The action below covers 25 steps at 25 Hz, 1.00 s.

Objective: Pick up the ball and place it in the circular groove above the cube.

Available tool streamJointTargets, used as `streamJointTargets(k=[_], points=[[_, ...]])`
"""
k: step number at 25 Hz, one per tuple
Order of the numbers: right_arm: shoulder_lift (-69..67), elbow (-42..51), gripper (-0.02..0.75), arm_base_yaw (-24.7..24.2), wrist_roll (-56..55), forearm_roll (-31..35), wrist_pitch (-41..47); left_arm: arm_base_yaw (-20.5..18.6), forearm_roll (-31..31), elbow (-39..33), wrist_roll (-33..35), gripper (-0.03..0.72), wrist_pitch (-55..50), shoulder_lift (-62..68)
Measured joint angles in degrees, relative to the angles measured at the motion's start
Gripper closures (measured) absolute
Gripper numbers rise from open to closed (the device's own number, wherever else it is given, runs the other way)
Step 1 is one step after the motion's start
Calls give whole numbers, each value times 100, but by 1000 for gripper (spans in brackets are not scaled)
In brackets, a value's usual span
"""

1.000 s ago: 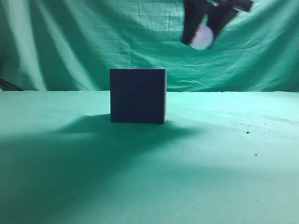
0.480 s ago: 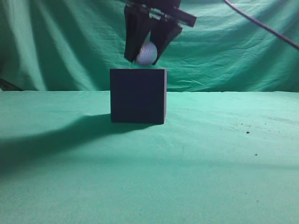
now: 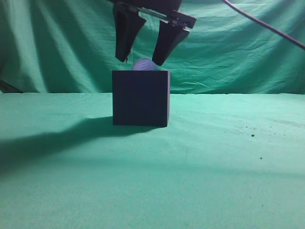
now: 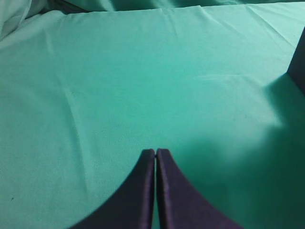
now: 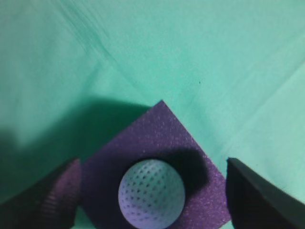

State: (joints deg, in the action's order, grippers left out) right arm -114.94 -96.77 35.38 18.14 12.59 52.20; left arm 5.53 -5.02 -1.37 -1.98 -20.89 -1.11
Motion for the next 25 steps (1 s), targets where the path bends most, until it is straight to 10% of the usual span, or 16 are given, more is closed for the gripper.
streamJointTargets(k=[3, 14, 25], points=[[-41, -456, 211, 0, 0, 0, 418, 0, 0, 0, 0, 688, 0, 0], [67, -2121, 738, 0, -757, -360, 1902, 0, 0, 0, 0, 688, 0, 0], [2123, -788, 738, 0, -1503, -270, 1967, 0, 0, 0, 0, 688, 0, 0]])
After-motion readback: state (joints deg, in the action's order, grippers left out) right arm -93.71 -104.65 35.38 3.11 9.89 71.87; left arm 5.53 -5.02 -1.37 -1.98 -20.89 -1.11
